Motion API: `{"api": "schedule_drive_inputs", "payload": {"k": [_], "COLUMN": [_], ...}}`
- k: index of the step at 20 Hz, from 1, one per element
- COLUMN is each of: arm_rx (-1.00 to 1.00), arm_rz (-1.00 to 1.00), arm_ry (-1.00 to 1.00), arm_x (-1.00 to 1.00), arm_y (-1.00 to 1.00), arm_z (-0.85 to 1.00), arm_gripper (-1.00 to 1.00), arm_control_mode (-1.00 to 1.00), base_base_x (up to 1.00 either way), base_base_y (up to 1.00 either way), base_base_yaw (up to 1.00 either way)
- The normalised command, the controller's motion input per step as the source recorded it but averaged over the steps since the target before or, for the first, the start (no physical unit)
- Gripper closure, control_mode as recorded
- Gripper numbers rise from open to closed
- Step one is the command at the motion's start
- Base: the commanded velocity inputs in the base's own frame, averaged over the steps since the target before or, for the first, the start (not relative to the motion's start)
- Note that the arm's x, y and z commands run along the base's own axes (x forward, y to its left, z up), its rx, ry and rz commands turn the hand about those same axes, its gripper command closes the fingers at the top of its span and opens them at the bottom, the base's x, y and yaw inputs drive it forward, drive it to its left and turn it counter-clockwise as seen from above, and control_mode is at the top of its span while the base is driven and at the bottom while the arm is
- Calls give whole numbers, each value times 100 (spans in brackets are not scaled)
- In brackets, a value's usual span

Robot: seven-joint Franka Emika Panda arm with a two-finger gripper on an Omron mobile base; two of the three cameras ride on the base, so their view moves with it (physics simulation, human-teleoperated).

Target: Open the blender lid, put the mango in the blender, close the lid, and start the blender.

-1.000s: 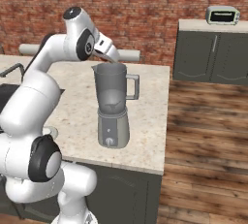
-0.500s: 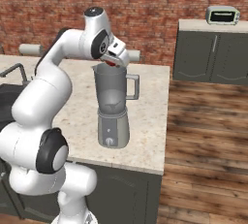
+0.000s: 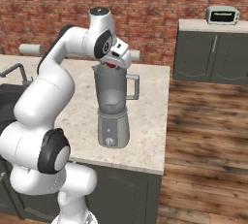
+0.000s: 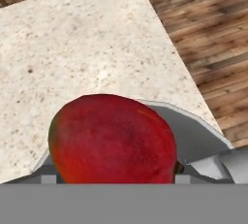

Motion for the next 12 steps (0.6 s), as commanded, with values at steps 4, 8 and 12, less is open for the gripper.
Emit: {"api": "schedule_drive_inputs", "payload": {"k": [4,8,12], "arm_rx": [0,0,0], "arm_rz": [5,4,4], "arm_ry": [0,0,9], "arm_x": [-52,-34,-1], "arm_y": [9,11,6], "arm_z": [-25,-14,-31], "arm_gripper": [100,100,100], "arm_control_mode": [-100,-100,-100], "base_base_x": [0,0,0], "base_base_y": [0,0,0], "base_base_yaw": [0,0,0]}}
